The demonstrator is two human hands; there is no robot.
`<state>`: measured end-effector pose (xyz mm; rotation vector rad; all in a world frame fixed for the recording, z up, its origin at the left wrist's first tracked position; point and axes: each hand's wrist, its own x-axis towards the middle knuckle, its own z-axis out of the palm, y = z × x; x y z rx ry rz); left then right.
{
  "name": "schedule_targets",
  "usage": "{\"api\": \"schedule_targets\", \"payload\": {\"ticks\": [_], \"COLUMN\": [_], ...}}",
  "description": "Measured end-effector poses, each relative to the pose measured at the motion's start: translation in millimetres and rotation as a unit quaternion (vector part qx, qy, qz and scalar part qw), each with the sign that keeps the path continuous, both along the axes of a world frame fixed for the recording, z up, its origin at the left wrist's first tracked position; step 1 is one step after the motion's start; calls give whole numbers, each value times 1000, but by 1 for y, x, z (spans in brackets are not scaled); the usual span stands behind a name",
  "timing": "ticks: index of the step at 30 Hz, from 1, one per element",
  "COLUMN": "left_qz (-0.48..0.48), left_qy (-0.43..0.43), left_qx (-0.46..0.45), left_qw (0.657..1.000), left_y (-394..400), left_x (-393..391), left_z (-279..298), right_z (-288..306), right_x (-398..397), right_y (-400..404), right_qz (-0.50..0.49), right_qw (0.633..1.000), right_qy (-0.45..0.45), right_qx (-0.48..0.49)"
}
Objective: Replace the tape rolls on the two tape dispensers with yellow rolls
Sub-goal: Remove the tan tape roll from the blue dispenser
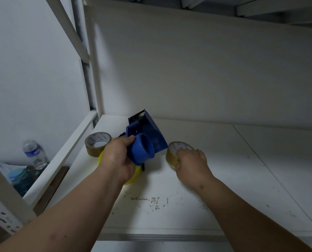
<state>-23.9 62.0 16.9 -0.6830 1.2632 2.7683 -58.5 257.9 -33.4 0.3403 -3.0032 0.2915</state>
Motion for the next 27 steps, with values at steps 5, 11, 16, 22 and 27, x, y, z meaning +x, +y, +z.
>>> {"api": "schedule_targets", "payload": {"ticks": [5, 11, 16, 22, 27], "left_qz": [12, 11, 8, 0, 5], "left_qy": [3, 12, 15, 15, 21], "left_qx": [-5, -15, -20, -38, -53], "left_qw": [1000, 1000, 1000, 999, 998], "left_y": [-5, -8, -7, -4, 5], "left_x": [-5, -11, -15, -20, -23], "left_z": [-1, -3, -3, -4, -4], "right_z": [1, -1, -7, -8, 11], "right_x": [-13, -30, -40, -48, -47], "right_y": [2, 2, 9, 6, -11], "right_qz": [-2, -24, -52, -68, 16], "right_qw": [996, 989, 988, 996, 986], "right_qy": [49, 89, 68, 36, 94], "right_qx": [76, 112, 130, 42, -137]}}
